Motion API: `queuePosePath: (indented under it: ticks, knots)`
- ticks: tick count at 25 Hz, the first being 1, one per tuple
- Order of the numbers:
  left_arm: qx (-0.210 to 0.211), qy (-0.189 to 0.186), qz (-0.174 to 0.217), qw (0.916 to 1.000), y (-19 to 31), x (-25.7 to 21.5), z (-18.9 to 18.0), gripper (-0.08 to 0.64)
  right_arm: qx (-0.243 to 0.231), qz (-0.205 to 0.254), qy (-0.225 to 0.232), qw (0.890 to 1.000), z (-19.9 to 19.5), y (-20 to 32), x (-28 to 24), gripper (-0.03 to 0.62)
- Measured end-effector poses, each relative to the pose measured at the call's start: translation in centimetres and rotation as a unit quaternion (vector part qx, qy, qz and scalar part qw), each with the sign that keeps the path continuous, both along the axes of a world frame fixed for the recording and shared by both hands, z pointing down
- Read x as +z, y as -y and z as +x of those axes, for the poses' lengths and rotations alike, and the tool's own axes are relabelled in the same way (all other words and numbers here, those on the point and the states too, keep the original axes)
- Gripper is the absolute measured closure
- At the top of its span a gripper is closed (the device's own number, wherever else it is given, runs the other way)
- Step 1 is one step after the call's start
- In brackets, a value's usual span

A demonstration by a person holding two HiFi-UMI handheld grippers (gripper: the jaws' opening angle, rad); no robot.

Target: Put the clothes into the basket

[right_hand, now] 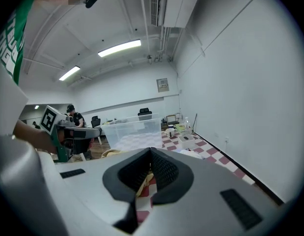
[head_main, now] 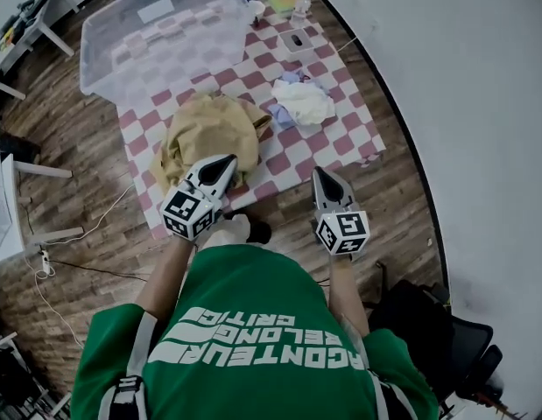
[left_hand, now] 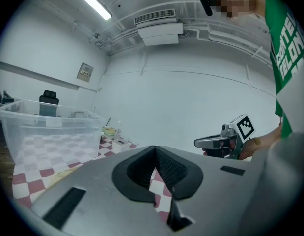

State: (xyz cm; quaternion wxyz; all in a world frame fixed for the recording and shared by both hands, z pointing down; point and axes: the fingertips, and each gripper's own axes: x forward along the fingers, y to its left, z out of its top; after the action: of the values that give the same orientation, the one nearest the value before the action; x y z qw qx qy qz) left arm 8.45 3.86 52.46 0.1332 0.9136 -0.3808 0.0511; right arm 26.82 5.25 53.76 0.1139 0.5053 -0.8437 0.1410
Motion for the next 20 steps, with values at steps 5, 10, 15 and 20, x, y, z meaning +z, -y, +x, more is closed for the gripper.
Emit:
queuePosePath:
  ticks: [5,10,15,20]
  knots:
    - [-0.053,-0.005,-0.021,0.9984,1.3,2.0,-4.2,0.555,-0.045,-0.029,-0.011,0.998,-3.8,2.8,2.4,0.583]
    - [-0.110,-0.005,-0.043,0.9930,1.6,4.2,-9.0,0.555,-0.097,-0.055,-0.024,0.994,-8.5,5.3,4.9,0.583]
    - [-0.161,-0.003,-0.068,0.9846,1.5,7.1,-13.8,0.555,-0.131,-0.079,-0.035,0.988,-12.5,7.7,7.6,0.583]
    - [-0.187,-0.014,-0.120,0.9750,1.1,11.5,-17.2,0.555,-0.162,-0.119,-0.044,0.979,-15.7,9.6,11.0,0.581]
